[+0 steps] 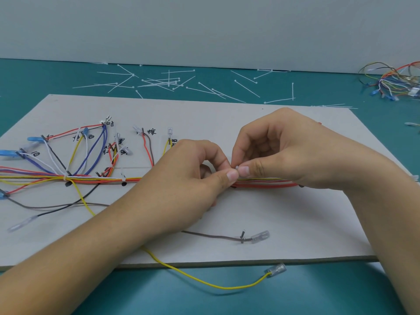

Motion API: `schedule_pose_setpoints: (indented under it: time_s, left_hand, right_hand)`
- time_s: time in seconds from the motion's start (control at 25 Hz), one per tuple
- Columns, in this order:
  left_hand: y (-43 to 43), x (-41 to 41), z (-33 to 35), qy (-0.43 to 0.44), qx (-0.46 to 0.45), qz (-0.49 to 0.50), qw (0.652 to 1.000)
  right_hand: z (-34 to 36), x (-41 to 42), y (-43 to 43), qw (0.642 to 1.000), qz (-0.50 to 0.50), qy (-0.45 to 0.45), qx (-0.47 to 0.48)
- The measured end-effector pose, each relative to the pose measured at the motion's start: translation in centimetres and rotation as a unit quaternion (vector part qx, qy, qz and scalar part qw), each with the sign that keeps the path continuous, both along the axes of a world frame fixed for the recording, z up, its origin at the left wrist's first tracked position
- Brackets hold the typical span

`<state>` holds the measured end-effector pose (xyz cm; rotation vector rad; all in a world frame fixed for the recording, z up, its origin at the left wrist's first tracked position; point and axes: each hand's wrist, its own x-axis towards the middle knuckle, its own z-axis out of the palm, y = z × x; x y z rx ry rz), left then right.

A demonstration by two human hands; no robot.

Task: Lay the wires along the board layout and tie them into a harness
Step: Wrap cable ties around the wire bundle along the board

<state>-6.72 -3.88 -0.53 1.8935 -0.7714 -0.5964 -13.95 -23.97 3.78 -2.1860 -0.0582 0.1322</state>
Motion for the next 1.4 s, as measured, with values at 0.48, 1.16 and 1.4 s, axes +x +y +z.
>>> schedule_pose_setpoints:
  time_s: [0.48, 1.16, 1.4]
  left_hand:
    - [-0.1, -0.1, 0.0, -0.006, 0.002, 0.016, 1.0]
    - [0.0, 0.3, -0.2, 0.011, -0.044, 0.019, 0.999]
    - [0.1, 0.6, -0.4, -0.006, -0.055, 0.009, 0.998]
  right_hand:
    - [0.3, -0.2, 0.1, 1.0, 0.006, 0.001, 0.0]
    - [0.3, -0.1, 1.2, 0.999, -0.028, -0.004, -0.029]
    - [0.1, 0.1, 1.5, 0.998, -0.05, -0.02, -0.017]
